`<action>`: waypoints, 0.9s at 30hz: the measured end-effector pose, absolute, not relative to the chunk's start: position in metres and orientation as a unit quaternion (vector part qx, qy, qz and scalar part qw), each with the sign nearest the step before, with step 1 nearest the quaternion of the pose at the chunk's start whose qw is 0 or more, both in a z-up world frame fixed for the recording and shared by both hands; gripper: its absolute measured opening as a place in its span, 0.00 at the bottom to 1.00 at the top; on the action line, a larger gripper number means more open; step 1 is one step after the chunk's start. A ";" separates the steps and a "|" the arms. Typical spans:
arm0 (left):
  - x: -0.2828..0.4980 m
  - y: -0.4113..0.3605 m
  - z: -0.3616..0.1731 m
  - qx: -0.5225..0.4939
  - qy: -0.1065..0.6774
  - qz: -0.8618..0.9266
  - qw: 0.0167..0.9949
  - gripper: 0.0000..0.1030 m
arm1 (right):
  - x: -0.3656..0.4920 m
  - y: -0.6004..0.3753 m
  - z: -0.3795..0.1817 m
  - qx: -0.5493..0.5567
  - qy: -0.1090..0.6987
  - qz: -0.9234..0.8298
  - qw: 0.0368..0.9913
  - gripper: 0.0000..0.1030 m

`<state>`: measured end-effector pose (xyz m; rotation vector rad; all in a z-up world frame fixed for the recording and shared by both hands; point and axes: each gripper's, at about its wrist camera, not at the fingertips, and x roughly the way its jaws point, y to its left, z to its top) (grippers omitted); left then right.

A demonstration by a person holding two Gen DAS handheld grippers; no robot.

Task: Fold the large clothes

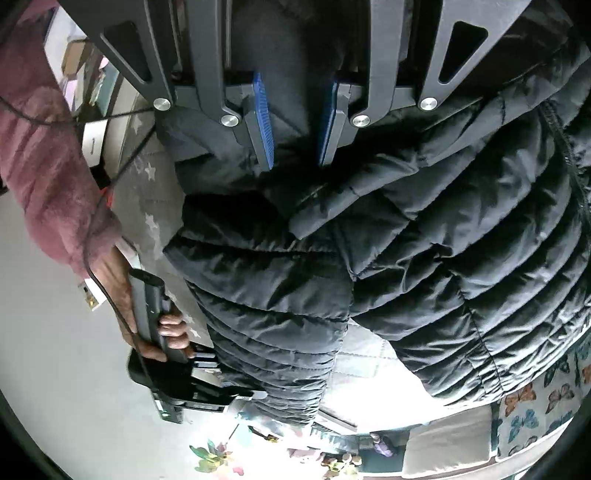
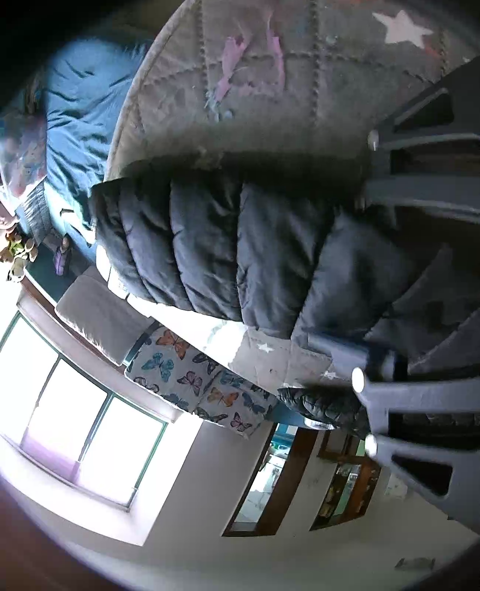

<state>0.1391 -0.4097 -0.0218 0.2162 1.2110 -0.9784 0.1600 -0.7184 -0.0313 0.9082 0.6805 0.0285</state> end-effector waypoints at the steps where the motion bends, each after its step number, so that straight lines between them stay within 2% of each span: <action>1: 0.138 -0.412 -0.025 0.097 0.545 -0.440 0.707 0.26 | 0.158 -0.716 -0.023 0.422 0.317 0.013 0.849 0.28; 2: 0.138 -0.414 -0.027 0.096 0.544 -0.440 0.708 0.26 | 0.157 -0.712 -0.014 0.412 0.313 0.013 0.856 0.24; 10: 0.128 -0.410 -0.011 0.093 0.529 -0.434 0.724 0.26 | 0.130 -0.654 0.087 0.317 0.268 0.041 0.909 0.20; 19: 0.104 -0.272 0.067 0.031 0.459 -0.368 0.808 0.27 | 0.080 -0.523 0.174 0.184 0.227 0.137 0.947 0.20; 23: 0.093 -0.192 0.078 0.004 0.442 -0.314 0.840 0.27 | 0.055 -0.437 0.176 0.087 0.233 0.192 0.949 0.20; 27: 0.079 -0.118 0.059 -0.016 0.447 -0.266 0.854 0.27 | 0.032 -0.342 0.138 -0.037 0.277 0.238 0.930 0.20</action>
